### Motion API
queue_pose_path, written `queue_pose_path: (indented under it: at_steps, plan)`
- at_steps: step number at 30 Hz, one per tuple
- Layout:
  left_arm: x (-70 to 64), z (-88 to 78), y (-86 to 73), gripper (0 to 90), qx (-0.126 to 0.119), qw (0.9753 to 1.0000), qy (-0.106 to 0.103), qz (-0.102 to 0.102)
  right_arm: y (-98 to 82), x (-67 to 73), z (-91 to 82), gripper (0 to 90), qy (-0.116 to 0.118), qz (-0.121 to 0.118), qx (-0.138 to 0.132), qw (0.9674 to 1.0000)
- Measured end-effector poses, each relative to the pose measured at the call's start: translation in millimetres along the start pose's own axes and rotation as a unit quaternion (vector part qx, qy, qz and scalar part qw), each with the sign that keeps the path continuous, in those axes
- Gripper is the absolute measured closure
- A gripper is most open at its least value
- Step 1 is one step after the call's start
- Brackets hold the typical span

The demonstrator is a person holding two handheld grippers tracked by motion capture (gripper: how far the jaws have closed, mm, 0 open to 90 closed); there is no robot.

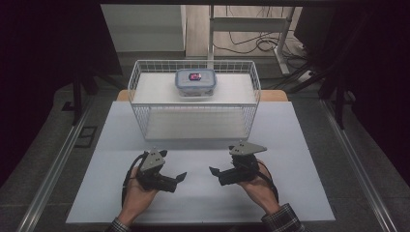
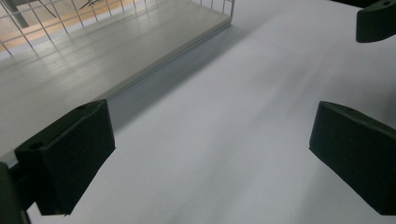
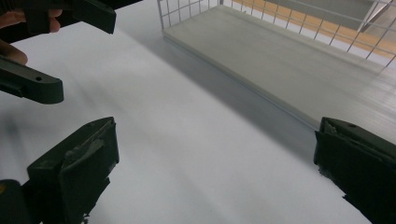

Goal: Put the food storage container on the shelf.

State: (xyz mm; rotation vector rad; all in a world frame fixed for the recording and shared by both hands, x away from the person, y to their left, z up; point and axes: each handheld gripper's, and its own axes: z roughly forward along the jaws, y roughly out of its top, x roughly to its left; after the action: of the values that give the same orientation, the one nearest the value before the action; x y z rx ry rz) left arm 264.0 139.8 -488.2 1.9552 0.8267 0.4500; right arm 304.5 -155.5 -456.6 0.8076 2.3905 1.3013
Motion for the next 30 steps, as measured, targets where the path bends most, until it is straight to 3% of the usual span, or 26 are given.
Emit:
queue_pose_path:
  at_steps: [7, 13, 21, 30]
  plan:
    - [-4.1, -2.3, -8.5, 0.0, 0.011, 0.9999, 0.002, 0.001, -9.5, 3.0, -6.2, 0.0, -0.004, -0.002, 0.005, 1.0000]
    - [-3.3, -7.4, -20.4, 0.0, 0.019, 0.9998, 0.007, -0.006, -17.6, 2.4, -12.0, 0.0, -0.023, -0.013, 0.010, 0.9996]
    - [-2.9, -15.9, -29.9, 0.0, 0.030, 0.9993, 0.022, -0.002, -31.0, -3.1, -23.2, 0.0, -0.034, 0.001, 0.015, 0.9993]
    - [5.9, -38.3, -43.4, 0.1, 0.024, 0.9985, 0.043, -0.022, -40.6, -4.2, -39.5, 0.0, -0.046, 0.007, 0.008, 0.9989]
